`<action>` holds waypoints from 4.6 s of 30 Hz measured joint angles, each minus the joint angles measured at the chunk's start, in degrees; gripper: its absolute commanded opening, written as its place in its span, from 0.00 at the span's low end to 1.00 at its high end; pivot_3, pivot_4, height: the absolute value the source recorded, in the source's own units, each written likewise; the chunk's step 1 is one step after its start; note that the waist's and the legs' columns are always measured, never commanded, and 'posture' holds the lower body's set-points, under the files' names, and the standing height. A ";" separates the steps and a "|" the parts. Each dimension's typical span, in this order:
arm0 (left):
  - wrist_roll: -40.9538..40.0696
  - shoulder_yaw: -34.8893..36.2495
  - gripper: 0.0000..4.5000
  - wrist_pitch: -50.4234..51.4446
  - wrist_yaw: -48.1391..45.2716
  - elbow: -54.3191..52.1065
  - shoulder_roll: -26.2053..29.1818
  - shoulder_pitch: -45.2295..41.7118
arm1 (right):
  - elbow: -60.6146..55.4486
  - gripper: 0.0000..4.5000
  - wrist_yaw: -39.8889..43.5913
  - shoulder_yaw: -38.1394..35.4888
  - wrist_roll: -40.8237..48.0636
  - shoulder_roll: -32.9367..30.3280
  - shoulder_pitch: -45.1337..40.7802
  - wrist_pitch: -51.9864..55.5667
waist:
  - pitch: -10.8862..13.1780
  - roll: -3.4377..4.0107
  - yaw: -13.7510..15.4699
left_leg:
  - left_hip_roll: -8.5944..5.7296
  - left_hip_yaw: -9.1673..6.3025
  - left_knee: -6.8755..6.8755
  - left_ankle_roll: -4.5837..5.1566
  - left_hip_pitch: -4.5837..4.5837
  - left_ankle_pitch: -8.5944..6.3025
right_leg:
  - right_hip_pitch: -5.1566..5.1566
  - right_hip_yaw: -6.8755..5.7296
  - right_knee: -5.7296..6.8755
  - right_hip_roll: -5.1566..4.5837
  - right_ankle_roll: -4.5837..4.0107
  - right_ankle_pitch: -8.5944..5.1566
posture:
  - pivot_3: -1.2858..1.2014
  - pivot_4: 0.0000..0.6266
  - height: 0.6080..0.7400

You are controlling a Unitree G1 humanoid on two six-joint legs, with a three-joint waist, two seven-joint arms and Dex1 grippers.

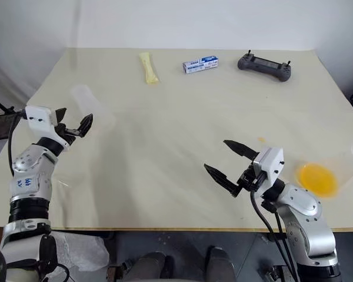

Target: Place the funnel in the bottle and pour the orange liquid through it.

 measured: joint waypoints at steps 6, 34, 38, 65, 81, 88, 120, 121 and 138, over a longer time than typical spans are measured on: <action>0.50 -0.57 1.00 -4.48 -1.02 7.16 -0.16 -4.08 | -0.13 0.99 -0.50 -0.10 0.00 0.00 0.65 0.07 | 0.01 -0.05 0.04 | 0.01 0.03 0.12 0.01 0.01 0.00 | 0.00 0.00 0.15 -0.01 0.00 0.00 | 0.52 0.24 1.00; 3.06 -1.49 0.79 -16.40 -4.89 33.83 -0.93 -21.54 | -0.72 1.00 -1.79 -1.08 0.00 -0.36 -0.13 1.19 | 0.11 -0.32 -0.01 | 0.00 0.13 0.16 0.02 -0.01 0.01 | -0.06 -0.07 0.28 -0.01 0.01 0.01 | 0.52 0.24 1.00; 3.18 -1.44 0.53 -16.57 -5.03 34.62 -0.94 -21.82 | -0.82 1.00 -1.99 -1.14 -0.03 -0.35 0.01 1.14 | 0.11 -0.32 0.04 | 0.00 0.12 0.18 0.02 -0.01 0.01 | -0.06 -0.08 0.32 -0.03 0.01 0.01 | 0.52 0.24 1.00; -2.09 -17.97 0.53 3.02 -42.79 9.95 -16.84 -24.09 | -5.10 1.00 0.44 -11.30 4.18 -6.20 12.99 2.34 | 0.16 -0.41 0.04 | 0.04 0.09 0.62 0.10 -0.27 -0.03 | -0.05 -0.12 0.37 0.01 0.04 0.02 | 0.52 0.24 1.00; 0.69 -21.34 0.53 0.33 -44.48 13.26 -21.16 -24.08 | -9.88 1.00 -3.09 -12.63 2.10 -2.72 19.29 0.86 | 0.17 -0.41 0.32 | 0.01 0.06 0.73 0.12 -0.32 -0.04 | -0.04 -0.09 0.36 -0.01 0.04 0.02 | 0.52 0.24 1.00; 0.88 -21.42 0.96 1.12 -45.39 12.84 -21.52 -23.18 | -9.93 1.00 -3.55 -12.59 1.70 -2.39 19.18 0.69 | 0.16 -0.41 0.26 | 0.01 0.06 0.73 0.13 -0.31 -0.04 | -0.04 -0.08 0.37 -0.01 0.04 0.02 | 0.52 0.24 1.00; 0.01 -22.90 1.00 12.41 -48.47 -0.81 -14.38 -17.03 | -9.72 1.00 -3.49 -12.05 1.07 -2.42 16.58 -0.11 | 0.16 -0.40 0.20 | 0.00 -0.01 0.75 0.13 -0.31 -0.04 | -0.05 -0.04 0.42 -0.01 0.04 0.02 | 0.52 0.24 1.00; -0.05 -22.64 1.00 12.62 -48.31 -0.95 -14.19 -17.04 | -9.63 1.00 -3.38 -12.05 1.07 -2.44 16.44 -0.11 | 0.16 -0.40 0.21 | 0.00 -0.01 0.75 0.13 -0.31 -0.04 | -0.04 -0.04 0.43 -0.01 0.04 0.02 | 0.52 0.24 1.00; -5.26 -9.41 1.00 19.91 -43.12 -12.09 3.87 -8.68 | -5.97 1.00 1.25 -10.65 1.80 -5.16 13.61 0.50 | 0.16 -0.39 -0.04 | 0.03 -0.09 0.74 0.12 -0.27 -0.05 | -0.07 0.00 0.49 -0.05 0.03 0.02 | 0.52 0.24 1.00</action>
